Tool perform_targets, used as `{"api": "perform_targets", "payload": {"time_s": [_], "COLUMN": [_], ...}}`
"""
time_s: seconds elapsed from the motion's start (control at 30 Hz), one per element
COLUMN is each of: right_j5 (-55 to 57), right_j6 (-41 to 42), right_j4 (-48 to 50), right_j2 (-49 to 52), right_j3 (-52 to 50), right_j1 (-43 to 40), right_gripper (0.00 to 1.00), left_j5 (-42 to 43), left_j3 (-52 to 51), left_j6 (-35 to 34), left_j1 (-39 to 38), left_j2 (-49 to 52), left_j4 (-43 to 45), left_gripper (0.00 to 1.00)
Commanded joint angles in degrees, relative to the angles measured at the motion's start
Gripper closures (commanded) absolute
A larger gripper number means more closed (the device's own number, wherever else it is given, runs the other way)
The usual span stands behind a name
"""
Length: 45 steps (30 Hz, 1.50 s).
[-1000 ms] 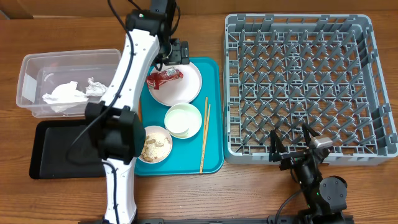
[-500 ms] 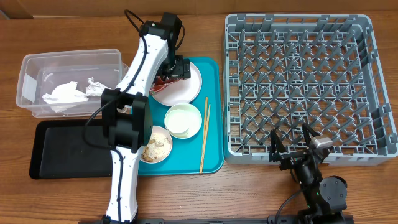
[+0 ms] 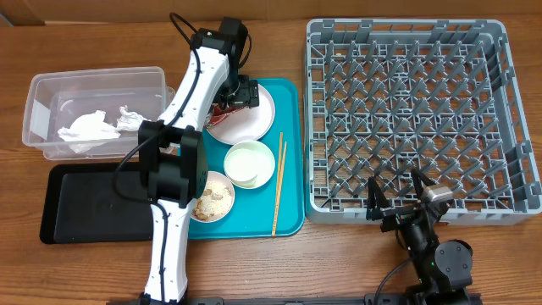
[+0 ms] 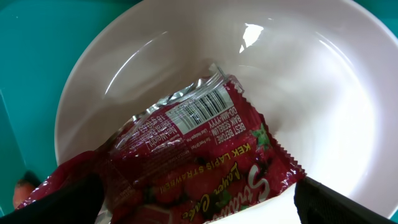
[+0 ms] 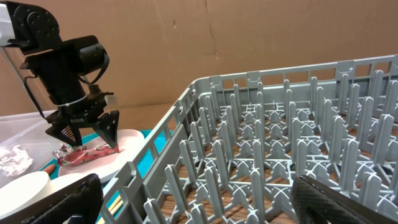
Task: Sort waste into correct bins and load items into the dishwasher
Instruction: 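Move the left gripper back to the plate over the red wrapper, then grasp the red snack wrapper with the left gripper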
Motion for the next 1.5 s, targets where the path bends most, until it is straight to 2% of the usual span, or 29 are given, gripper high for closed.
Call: {"api": "perform_targets", "payload": {"time_s": [0.0,1.2,1.47], "right_j5": [-0.3,-0.3,-0.3], "right_j6": [-0.2,-0.2,-0.2], "right_j4": [0.4,0.4,0.4], "right_j2": [-0.7,-0.7,-0.7], "right_j3": [-0.6,-0.6,-0.6], "right_j1": [-0.2,-0.2,-0.2], "right_gripper": [0.0,0.0,0.0], "left_j5": [-0.9,-0.9,-0.9], "left_j3": [1.0,1.0,-2.8], "left_j6": [-1.2,-1.9,-2.8], "left_j1": [-0.1,-0.1,-0.1], "left_j2": [1.3,1.3,1.3], "left_j4": [-0.1,-0.6,1.4], "left_gripper": [0.0,0.05,0.04]}}
